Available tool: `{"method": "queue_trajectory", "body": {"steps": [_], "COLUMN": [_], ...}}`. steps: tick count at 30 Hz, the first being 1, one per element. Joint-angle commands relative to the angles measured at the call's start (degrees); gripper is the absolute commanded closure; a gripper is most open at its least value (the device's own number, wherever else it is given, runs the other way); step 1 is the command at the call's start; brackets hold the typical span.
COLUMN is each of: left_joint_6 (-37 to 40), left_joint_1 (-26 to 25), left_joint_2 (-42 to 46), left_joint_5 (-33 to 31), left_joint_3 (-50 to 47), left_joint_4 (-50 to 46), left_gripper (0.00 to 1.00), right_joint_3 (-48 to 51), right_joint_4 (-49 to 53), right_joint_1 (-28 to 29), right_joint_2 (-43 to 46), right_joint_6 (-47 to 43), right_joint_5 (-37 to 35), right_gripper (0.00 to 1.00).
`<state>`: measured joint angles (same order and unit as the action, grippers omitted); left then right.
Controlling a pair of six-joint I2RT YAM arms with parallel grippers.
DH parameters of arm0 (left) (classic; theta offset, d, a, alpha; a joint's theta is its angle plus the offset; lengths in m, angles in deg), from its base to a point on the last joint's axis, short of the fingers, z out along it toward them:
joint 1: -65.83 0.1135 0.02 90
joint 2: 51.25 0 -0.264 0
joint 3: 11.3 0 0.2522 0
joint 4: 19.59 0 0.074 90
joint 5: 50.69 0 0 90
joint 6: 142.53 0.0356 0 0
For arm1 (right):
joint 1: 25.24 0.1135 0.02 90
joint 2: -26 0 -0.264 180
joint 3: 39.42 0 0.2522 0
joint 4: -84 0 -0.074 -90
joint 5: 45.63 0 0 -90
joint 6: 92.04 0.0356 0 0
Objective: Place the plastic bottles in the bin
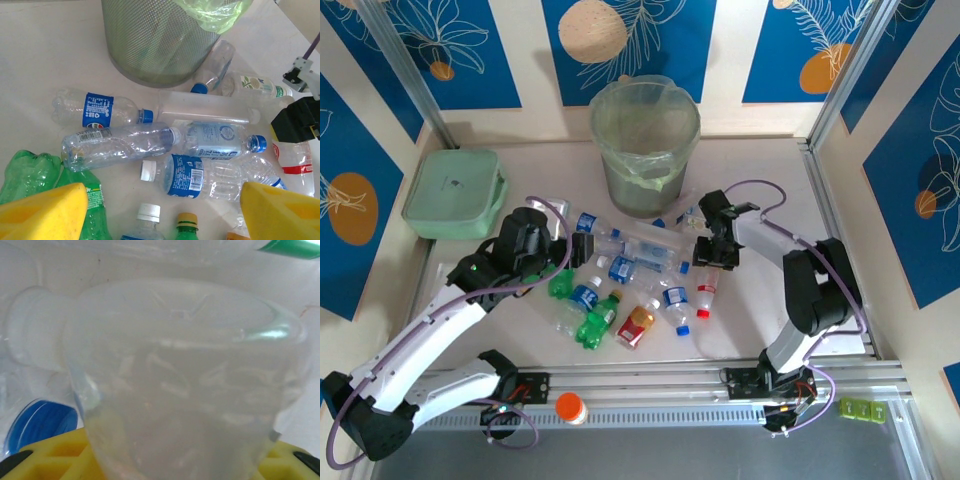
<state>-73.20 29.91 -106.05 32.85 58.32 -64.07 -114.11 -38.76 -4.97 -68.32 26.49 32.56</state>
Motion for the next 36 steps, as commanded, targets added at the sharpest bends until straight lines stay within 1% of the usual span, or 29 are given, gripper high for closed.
{"method": "queue_trajectory", "body": {"steps": [1,8,12,16,20,24,27,29,33,36], "left_joint_6": [0.6,0.0,-2.6,-4.7,-2.9,1.7,3.8,3.8,1.8,0.3], "left_joint_1": [0.7,1.1,1.0,1.0,1.0,1.0,1.0,1.0,1.0,1.1], "left_joint_2": [0.6,0.5,1.6,2.3,3.1,4.4,5.5,5.8,5.1,4.7], "left_joint_5": [1.1,3.8,5.8,7.5,6.2,2.0,0.4,-0.1,2.2,1.6], "left_joint_3": [-0.7,-1.0,-1.5,-0.2,2.1,5.1,5.8,5.1,4.2,5.0], "left_joint_4": [1.4,2.3,2.9,2.1,0.5,-1.1,-0.5,0.5,2.1,2.2], "left_gripper": [0.21,0.23,0.24,0.24,0.24,0.23,0.23,0.23,0.23,0.23], "right_joint_3": [1.8,4.4,5.1,5.1,2.2,-3.0,-7.0,-9.9,-15.2,-20.7], "right_joint_4": [0.6,2.1,3.2,3.8,4.3,4.3,2.7,1.7,-2.5,-3.7], "right_joint_1": [0.4,1.9,3.0,6.3,10.4,13.6,14.3,14.4,14.4,14.5], "right_joint_2": [4.0,13.9,20.3,27.1,32.3,35.9,36.7,35.9,33.5,30.3], "right_joint_6": [1.9,4.7,5.7,5.7,5.8,5.2,3.5,2.4,1.5,0.2], "right_joint_5": [0.7,1.4,2.3,1.5,0.2,-0.7,1.4,2.8,4.7,5.2], "right_gripper": [0.52,0.53,0.54,0.55,0.57,0.56,0.56,0.56,0.56,0.56]}}
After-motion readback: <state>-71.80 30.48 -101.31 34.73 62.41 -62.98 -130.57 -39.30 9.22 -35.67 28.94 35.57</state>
